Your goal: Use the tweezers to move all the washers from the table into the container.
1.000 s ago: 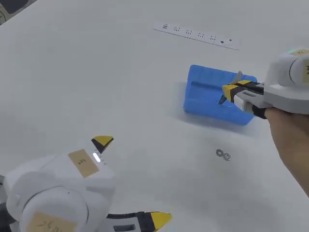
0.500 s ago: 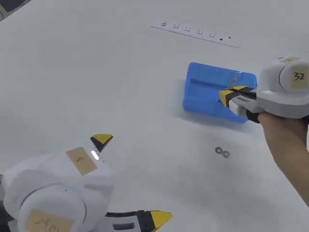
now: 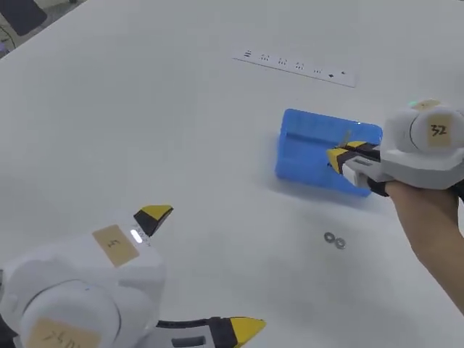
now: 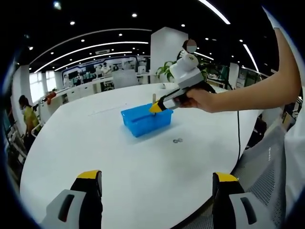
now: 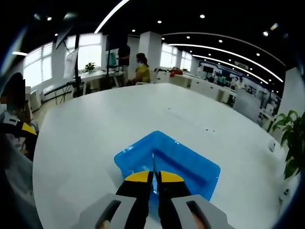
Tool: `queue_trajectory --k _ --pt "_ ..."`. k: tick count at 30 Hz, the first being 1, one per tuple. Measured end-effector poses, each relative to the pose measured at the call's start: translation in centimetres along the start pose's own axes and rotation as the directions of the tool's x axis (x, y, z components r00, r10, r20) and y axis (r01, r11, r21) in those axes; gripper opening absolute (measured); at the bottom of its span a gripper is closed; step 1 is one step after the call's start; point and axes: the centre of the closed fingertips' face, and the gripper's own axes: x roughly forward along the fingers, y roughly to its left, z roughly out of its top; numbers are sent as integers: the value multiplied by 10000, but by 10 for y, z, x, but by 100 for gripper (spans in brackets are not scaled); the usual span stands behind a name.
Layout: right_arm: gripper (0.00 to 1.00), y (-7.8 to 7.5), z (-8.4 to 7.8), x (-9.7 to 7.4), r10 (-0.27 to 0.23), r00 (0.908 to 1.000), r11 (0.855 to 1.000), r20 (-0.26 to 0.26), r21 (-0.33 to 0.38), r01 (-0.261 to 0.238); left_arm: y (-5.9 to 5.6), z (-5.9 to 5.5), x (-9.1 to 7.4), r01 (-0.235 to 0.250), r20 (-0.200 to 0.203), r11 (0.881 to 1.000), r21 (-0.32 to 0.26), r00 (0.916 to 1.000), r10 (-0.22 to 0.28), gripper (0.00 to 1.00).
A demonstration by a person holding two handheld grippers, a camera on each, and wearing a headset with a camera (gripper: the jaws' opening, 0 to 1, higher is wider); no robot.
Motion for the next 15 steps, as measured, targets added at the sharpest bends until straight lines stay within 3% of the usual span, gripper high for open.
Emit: queue_trajectory --k 10,15 --pt "1 -2 24 -34 -164 9951 9978 976 655 101 -2 -3 1 85 -171 9999 70 9998 -84 99" --pt "1 1 28 -46 -84 9933 9962 1149 871 -16 -3 -3 2 89 -199 9999 112 9998 -87 98"
